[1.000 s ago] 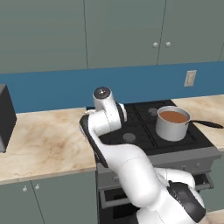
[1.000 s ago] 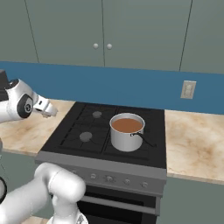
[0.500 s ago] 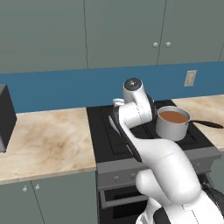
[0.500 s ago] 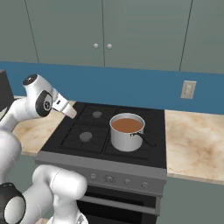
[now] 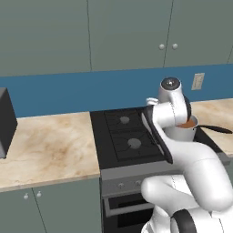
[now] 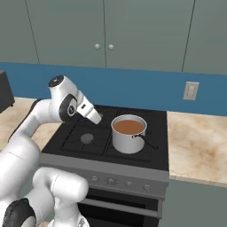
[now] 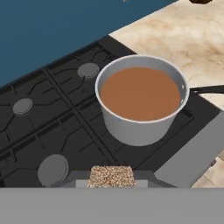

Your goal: Pick up the sugar cube(s) and place them in the saucepan with hot chocolate.

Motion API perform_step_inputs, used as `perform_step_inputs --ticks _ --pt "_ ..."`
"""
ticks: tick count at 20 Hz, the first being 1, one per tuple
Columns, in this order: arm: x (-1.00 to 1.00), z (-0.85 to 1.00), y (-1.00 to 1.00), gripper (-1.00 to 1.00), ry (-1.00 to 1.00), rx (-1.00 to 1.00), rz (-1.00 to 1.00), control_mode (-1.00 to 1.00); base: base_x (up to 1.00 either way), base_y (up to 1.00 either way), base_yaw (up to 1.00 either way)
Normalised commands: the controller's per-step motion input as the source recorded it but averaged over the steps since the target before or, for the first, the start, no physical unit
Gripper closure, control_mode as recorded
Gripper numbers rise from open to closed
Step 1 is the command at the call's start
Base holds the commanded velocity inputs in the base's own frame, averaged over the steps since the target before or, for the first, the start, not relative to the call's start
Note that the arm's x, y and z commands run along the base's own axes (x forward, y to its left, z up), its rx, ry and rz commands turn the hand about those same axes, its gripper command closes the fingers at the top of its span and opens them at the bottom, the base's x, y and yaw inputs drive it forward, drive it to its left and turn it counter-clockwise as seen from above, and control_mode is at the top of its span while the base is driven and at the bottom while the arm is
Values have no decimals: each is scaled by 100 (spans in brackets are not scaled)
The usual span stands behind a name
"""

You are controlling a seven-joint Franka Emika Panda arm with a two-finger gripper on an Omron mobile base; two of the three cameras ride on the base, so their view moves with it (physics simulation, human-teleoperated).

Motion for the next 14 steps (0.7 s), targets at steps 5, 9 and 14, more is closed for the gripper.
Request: perform_step_inputs --ticks 5,9,14 --pt "0 -20 -100 100 0 5 0 -100 0 0 0" --pt "0 -6 -75 100 3 0 0 -100 0 0 0" --pt "21 -7 -34 100 15 0 0 -100 0 0 0"
